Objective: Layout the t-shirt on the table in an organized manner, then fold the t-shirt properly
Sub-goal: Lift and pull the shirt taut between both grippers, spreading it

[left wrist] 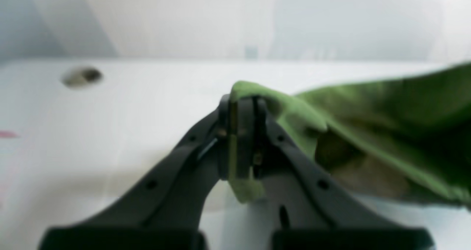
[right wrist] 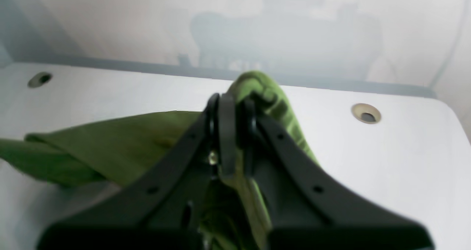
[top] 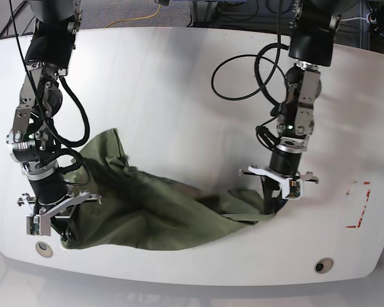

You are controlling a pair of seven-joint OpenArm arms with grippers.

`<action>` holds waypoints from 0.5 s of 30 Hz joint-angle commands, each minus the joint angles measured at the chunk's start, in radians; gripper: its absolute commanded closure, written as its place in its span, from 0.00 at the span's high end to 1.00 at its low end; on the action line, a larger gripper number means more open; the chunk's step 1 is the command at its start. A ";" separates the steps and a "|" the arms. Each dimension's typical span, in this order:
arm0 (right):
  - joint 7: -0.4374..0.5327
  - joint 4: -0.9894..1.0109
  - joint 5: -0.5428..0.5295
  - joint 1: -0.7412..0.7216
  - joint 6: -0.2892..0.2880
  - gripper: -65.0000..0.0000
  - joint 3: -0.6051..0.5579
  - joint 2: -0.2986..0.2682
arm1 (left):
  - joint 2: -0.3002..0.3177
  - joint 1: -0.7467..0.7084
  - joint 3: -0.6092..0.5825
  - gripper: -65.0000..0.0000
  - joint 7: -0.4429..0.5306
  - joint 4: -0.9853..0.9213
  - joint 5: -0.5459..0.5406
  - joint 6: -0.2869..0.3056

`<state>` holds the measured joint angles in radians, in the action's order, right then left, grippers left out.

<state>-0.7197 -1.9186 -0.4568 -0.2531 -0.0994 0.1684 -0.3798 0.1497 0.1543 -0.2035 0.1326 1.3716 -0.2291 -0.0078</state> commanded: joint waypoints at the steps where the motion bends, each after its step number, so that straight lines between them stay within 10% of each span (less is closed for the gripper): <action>1: 0.027 -0.031 -0.007 -0.018 -0.001 0.00 0.006 -0.015 | 0.023 0.023 0.000 0.00 0.020 0.062 -0.014 0.004; 15: 0.025 -0.078 -0.010 -0.048 0.000 0.00 0.003 0.006 | 0.113 0.015 0.100 0.00 -0.126 0.323 -0.071 0.004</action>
<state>-0.7311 -1.9751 -0.4606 -0.2516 -0.0978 0.1665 -0.3767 0.2562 0.1444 -0.1272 -0.0143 1.6455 -0.2943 -0.0032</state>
